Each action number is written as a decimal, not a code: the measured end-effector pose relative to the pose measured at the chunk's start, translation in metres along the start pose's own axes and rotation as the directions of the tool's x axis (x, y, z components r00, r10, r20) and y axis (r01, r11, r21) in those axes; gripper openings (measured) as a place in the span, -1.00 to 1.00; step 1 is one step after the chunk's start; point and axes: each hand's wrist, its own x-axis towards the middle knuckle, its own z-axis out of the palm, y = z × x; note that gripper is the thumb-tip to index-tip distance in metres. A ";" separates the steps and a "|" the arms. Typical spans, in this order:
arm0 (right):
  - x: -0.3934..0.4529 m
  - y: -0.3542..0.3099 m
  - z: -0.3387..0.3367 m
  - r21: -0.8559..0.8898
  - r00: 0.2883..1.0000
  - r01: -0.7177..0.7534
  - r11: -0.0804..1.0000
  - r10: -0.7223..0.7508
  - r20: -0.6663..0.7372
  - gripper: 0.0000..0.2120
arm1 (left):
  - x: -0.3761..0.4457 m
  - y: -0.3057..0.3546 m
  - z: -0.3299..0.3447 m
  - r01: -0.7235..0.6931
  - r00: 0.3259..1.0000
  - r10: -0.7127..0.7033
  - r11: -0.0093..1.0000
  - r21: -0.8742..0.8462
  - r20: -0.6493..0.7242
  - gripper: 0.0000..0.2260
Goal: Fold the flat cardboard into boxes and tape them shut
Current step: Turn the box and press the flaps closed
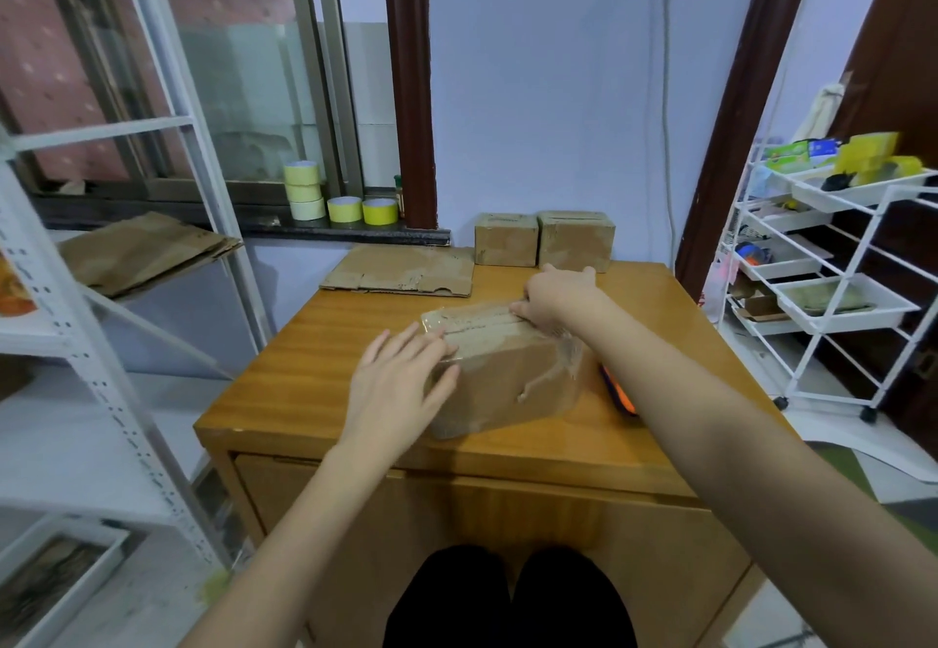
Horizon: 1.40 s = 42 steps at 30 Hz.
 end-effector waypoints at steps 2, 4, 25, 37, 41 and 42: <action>-0.005 0.003 0.000 -0.050 0.999 -0.013 0.999 0.011 -0.039 -0.62 | 0.006 -0.005 0.001 0.032 0.999 -0.032 0.999 0.041 0.014 -0.58; -0.012 0.008 -0.001 -0.060 0.999 -0.021 0.998 0.019 -0.045 -0.55 | 0.014 -0.006 0.001 0.073 0.996 -0.076 0.995 0.073 0.042 -0.62; -0.074 0.010 0.031 0.085 0.934 0.066 0.994 -0.031 -0.356 -0.54 | 0.106 -0.003 0.048 0.376 0.837 -0.147 0.855 -0.359 0.527 -0.56; -0.068 0.015 0.072 0.322 0.881 0.418 0.849 -0.292 -0.373 -0.32 | 0.090 0.023 0.033 0.114 0.994 -0.099 0.875 -0.471 0.056 -0.62; -0.066 0.013 0.074 0.396 0.875 0.431 0.811 -0.268 -0.404 -0.27 | 0.053 0.021 0.024 -0.103 0.971 0.189 0.882 -0.461 0.144 -0.50; -0.066 0.012 0.076 0.418 0.871 0.435 0.797 -0.254 -0.421 -0.26 | 0.045 0.019 0.026 -0.112 0.961 0.218 0.869 -0.482 0.168 -0.38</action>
